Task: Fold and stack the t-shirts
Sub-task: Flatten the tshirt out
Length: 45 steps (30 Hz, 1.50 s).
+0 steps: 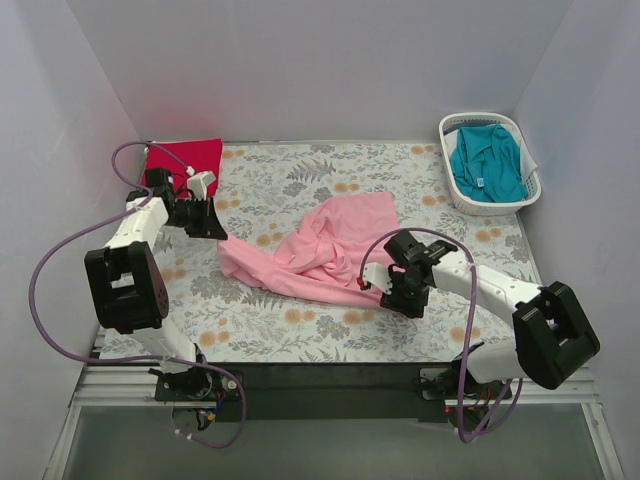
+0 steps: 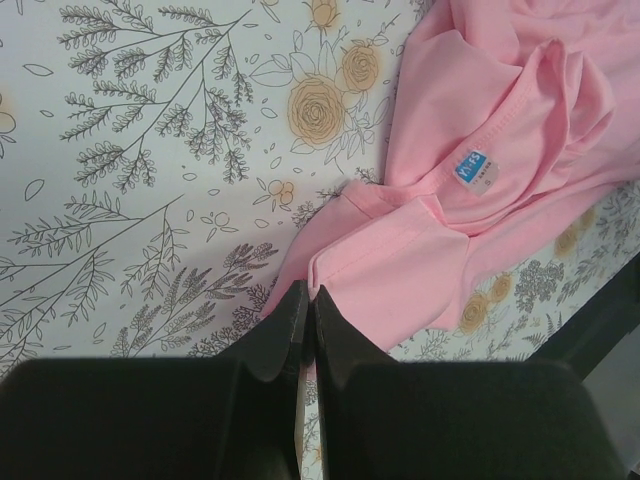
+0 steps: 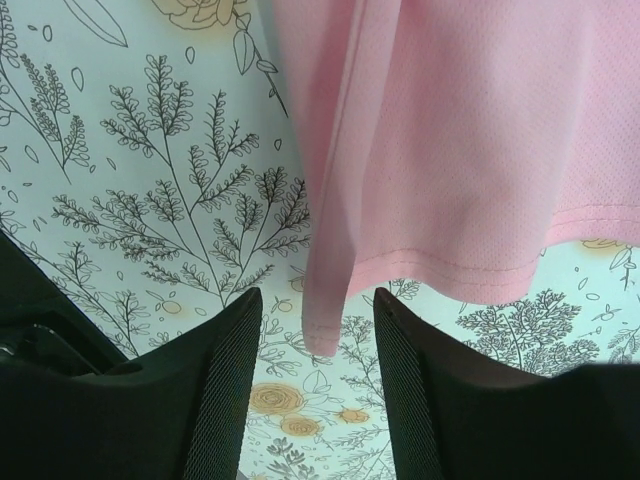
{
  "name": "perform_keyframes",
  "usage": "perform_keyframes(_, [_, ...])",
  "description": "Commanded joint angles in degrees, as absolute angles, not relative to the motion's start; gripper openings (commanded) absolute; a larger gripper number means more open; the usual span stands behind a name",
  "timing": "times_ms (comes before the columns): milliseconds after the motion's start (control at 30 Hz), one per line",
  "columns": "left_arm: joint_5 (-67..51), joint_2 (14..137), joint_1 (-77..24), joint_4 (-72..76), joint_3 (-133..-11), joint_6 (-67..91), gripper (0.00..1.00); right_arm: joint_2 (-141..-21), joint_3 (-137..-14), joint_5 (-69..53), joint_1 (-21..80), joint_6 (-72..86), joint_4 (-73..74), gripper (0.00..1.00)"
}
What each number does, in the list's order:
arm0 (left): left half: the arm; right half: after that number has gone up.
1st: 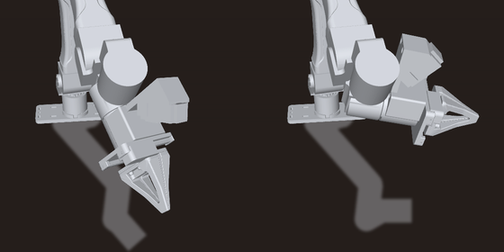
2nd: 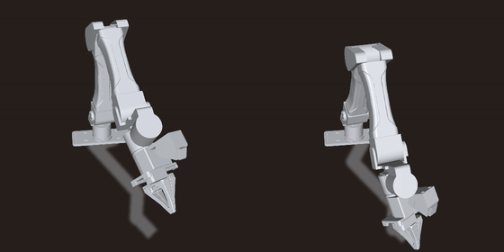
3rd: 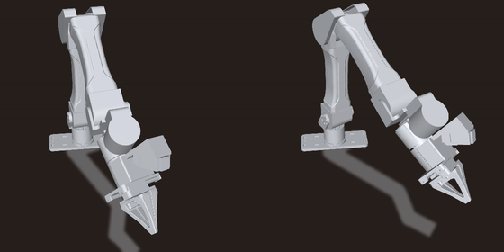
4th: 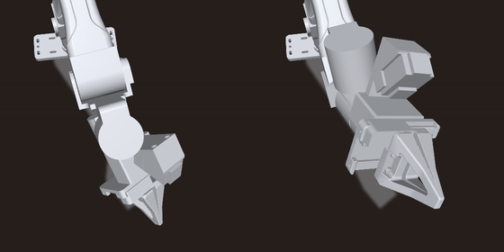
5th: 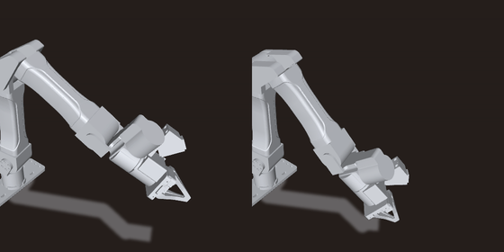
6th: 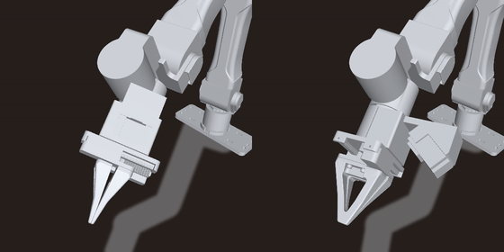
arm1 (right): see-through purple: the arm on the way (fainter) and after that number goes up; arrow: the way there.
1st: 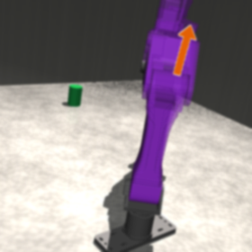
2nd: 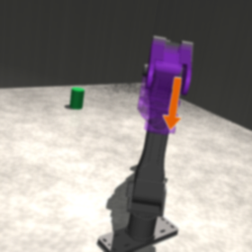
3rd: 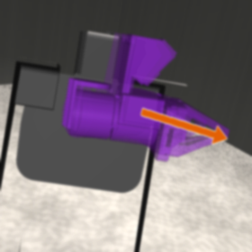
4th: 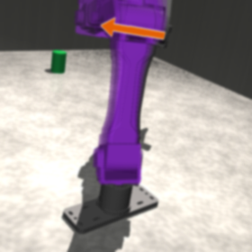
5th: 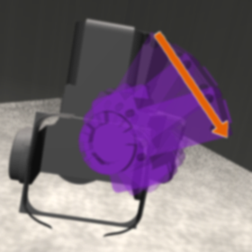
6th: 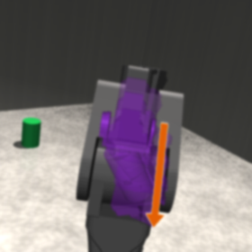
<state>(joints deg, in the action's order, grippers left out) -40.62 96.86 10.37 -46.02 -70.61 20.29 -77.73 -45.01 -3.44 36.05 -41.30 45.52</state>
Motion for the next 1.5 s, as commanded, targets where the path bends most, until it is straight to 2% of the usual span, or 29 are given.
perform_keyframes(0, [-39.9, 97.5, 10.3, -44.7, -72.8, 21.8, 0.0, -75.5, -46.7, -3.5, 35.8, -42.2, 48.2, 0.56])
perform_keyframes(233, [-40.3, 101.9, 10.3, -43.9, -76.6, 24.3, 0.0, -76.0, -46.2, -1.4, 35.8, -42.0, 47.4, 0.5])
perform_keyframes(600, [-40.5, 101.0, 10.3, -43.7, -75.4, 23.6, 0.0, -80.5, -46.5, -2.4, 35.8, -41.9, 44.5, 0.45])
perform_keyframes(667, [-40.6, 100.7, 10.3, -43.7, -75.4, 23.5, 0.0, -80.9, -46.1, -3.0, 35.8, -41.9, 44.4, 0.33])
perform_keyframes(700, [-40.5, 100.4, 10.3, -43.6, -75.3, 23.6, 0.0, -81.0, -45.6, -3.0, 35.7, -42.0, 44.5, 0.23])
perform_keyframes(733, [-40.6, 100.1, 10.3, -43.6, -75.3, 23.6, 0.0, -80.9, -45.6, -2.6, 35.8, -41.9, 44.5, 0.02])
perform_keyframes(967, [-41.9, 95.8, 11.1, -45.0, -83.2, 24.2, 0.0, -74.7, -53.2, 4.6, 33.8, -43.3, 45.4, 0.01])
perform_keyframes(1100, [-42.5, 92.9, 11.2, -44.6, -94.4, 24.4, 0.0, -74.6, -65.7, 9.2, 30.2, -45.7, 45.1, 0.01])
perform_keyframes(1200, [-41.2, 88.6, 11.2, -40.3, -97.4, 25.7, 0.0, -75.8, -77.8, 12.1, 27.7, -46.8, 44.4, 0.01])
perform_keyframes(1333, [-37.4, 80.1, 11.2, -32.3, -96.2, 27.8, 0.0, -75.6, -91.6, 17.5, 26.6, -48.6, 40.7, 0.01])
perform_keyframes(1467, [-30.7, 69.2, 11.2, -21.6, -92.5, 30.7, 0.0, -72.5, -98.1, 22.6, 26.6, -50.2, 35.1, 0.01])
